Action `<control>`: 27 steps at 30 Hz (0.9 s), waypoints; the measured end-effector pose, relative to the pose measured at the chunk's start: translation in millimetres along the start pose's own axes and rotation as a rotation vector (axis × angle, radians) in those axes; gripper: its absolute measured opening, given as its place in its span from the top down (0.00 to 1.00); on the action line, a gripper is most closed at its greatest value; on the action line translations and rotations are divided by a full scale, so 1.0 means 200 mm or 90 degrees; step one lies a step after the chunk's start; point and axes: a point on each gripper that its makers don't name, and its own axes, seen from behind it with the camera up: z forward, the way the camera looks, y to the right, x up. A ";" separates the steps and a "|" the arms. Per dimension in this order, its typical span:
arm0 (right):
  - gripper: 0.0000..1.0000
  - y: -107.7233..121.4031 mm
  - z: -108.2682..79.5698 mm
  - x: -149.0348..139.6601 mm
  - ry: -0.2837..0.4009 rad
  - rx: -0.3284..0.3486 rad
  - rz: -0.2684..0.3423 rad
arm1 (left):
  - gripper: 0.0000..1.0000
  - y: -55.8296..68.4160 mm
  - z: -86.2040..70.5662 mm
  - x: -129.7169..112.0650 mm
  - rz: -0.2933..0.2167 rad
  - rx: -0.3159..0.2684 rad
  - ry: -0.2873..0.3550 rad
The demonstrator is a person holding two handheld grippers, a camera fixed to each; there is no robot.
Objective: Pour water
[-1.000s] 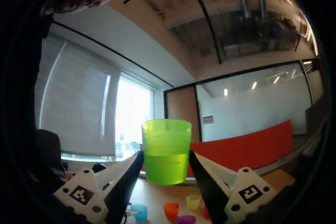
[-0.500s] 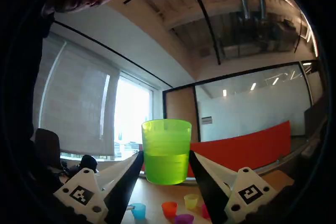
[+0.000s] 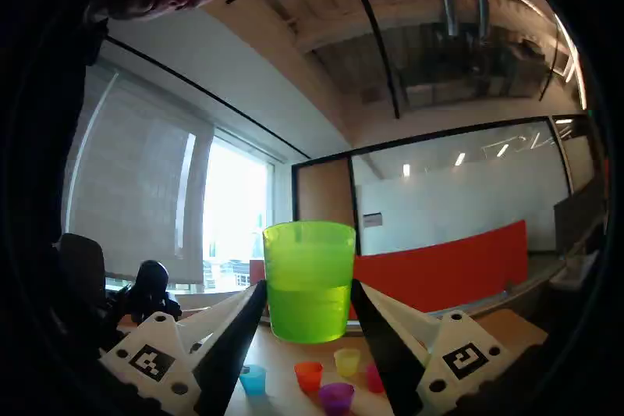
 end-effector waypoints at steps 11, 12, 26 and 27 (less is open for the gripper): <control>0.19 0.04 -0.18 -0.11 -0.007 -0.054 -0.007 | 0.08 0.16 0.01 0.04 0.024 -0.056 0.017; 0.19 0.04 -0.19 -0.12 -0.008 -0.059 -0.008 | 0.08 0.17 0.01 0.04 0.027 -0.061 0.017; 0.19 0.06 -0.34 -0.25 -0.034 -0.143 -0.023 | 0.08 0.35 -0.01 0.09 0.063 -0.151 0.019; 0.19 0.06 -0.35 -0.25 -0.034 -0.148 -0.025 | 0.08 0.37 -0.02 0.10 0.066 -0.160 0.021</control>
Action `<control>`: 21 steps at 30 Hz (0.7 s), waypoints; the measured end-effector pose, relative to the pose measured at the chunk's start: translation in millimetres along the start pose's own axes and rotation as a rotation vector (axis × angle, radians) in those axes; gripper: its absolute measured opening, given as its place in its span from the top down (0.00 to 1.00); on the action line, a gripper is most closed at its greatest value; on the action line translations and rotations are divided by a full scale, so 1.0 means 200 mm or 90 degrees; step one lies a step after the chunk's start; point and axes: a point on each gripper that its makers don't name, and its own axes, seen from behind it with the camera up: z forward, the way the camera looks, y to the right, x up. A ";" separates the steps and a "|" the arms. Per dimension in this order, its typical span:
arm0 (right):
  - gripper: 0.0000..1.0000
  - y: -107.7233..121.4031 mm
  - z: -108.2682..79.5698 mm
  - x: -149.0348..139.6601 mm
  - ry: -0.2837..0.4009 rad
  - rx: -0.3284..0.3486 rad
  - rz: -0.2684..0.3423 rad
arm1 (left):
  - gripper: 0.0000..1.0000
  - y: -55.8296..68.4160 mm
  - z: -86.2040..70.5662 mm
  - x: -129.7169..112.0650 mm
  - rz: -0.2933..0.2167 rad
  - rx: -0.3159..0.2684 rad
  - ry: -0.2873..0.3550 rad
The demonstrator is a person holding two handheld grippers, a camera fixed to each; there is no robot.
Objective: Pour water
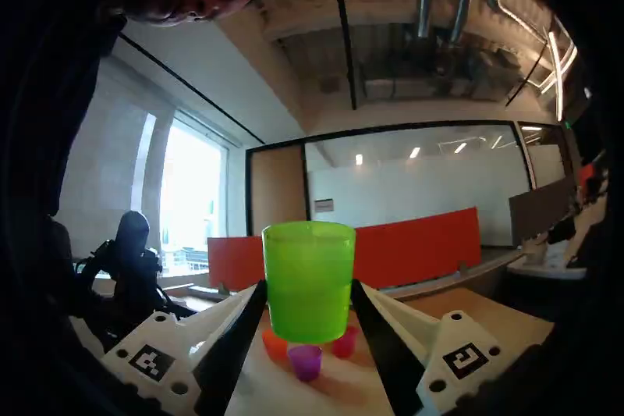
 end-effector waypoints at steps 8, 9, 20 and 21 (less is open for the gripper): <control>0.19 -0.02 -0.09 -0.02 0.011 -0.032 -0.006 | 0.08 0.17 0.00 0.07 0.025 -0.078 0.010; 0.19 -0.03 -0.10 -0.03 0.011 -0.033 -0.007 | 0.08 0.19 0.00 0.08 0.026 -0.085 0.012; 0.19 -0.08 -0.28 -0.20 -0.003 -0.019 0.003 | 0.08 0.44 0.03 0.09 0.011 -0.121 0.042; 0.19 -0.08 -0.30 -0.21 -0.004 -0.018 0.005 | 0.08 0.45 0.03 0.08 0.012 -0.119 0.043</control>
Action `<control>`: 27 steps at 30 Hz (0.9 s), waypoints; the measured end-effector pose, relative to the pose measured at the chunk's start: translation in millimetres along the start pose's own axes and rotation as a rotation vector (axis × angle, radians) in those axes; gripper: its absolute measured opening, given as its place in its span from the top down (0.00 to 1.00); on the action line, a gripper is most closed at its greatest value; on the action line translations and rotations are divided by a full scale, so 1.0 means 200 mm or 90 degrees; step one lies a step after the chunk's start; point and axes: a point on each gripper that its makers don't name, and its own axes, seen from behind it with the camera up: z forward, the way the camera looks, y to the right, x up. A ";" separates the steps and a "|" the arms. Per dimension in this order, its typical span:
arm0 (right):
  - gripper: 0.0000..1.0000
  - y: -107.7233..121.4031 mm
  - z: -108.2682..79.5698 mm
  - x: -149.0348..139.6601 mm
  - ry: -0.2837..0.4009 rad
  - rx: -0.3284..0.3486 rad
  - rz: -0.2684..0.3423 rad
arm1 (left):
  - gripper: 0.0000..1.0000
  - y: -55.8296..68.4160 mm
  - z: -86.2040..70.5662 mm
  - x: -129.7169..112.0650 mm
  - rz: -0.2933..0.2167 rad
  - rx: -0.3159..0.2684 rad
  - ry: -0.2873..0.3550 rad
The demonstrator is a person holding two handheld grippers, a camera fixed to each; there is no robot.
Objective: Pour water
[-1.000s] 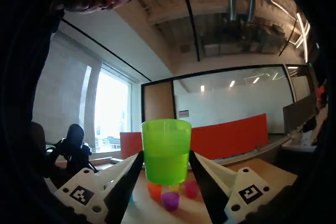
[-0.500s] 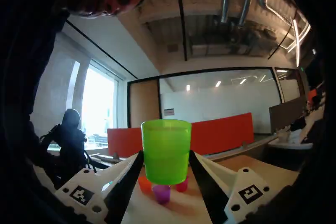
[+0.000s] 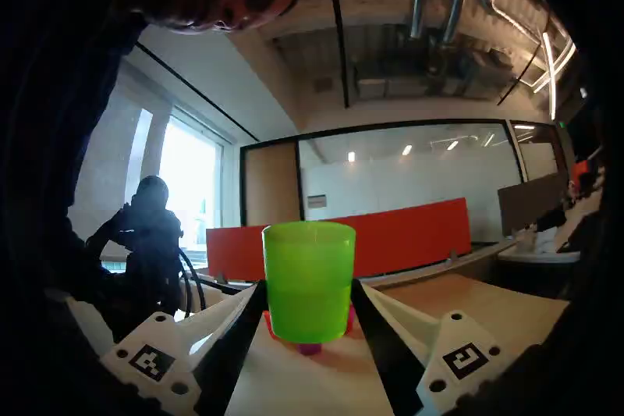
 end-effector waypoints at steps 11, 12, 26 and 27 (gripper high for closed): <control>0.19 0.08 -0.11 -0.26 -0.007 -0.002 0.003 | 0.08 0.09 -0.02 -0.13 0.026 0.008 -0.007; 0.19 0.09 -0.12 -0.28 -0.009 -0.004 0.003 | 0.08 0.09 -0.02 -0.13 0.028 0.007 -0.006; 0.19 0.16 -0.25 -0.59 -0.043 -0.024 -0.012 | 0.08 0.09 -0.06 -0.22 0.031 0.020 -0.009; 0.19 0.16 -0.25 -0.61 -0.044 -0.024 -0.013 | 0.08 0.08 -0.07 -0.23 0.032 0.021 -0.010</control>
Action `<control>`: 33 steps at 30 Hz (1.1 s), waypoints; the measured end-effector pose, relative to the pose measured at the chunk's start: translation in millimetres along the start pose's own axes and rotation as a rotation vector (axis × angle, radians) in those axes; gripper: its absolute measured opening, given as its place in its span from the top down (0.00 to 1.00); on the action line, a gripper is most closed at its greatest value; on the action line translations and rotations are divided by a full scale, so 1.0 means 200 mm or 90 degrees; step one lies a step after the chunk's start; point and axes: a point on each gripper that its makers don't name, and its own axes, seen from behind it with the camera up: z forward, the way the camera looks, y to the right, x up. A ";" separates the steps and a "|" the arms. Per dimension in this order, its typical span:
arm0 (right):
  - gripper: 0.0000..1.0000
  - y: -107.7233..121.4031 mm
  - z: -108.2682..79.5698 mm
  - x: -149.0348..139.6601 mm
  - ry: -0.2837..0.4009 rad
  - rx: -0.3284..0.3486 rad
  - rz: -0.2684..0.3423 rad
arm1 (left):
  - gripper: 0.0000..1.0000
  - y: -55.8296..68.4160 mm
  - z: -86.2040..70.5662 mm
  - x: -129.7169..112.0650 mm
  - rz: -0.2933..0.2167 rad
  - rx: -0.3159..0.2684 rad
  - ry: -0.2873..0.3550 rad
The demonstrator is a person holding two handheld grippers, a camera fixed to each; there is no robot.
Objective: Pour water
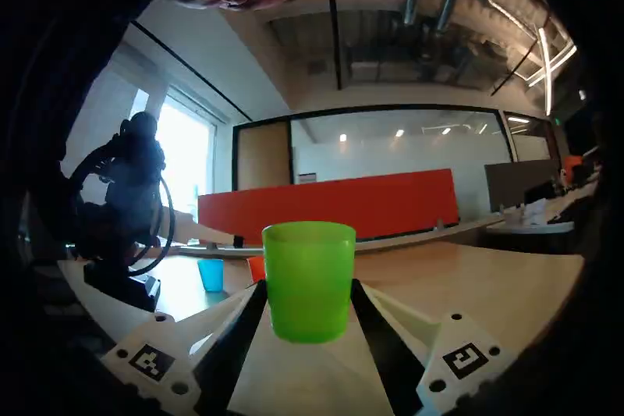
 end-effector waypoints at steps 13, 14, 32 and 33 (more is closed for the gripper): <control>0.19 -0.01 -0.04 -0.27 -0.049 0.010 -0.009 | 0.08 -0.02 -0.07 -0.10 0.003 0.016 -0.011; 0.19 -0.01 -0.05 -0.28 -0.052 0.010 -0.009 | 0.08 -0.02 -0.08 -0.10 0.002 0.018 -0.011; 0.19 0.02 -0.13 -0.37 -0.093 0.006 -0.013 | 0.08 -0.04 -0.14 -0.13 -0.011 0.036 -0.016; 0.19 0.02 -0.14 -0.37 -0.095 0.005 -0.013 | 0.08 -0.04 -0.15 -0.13 -0.011 0.036 -0.016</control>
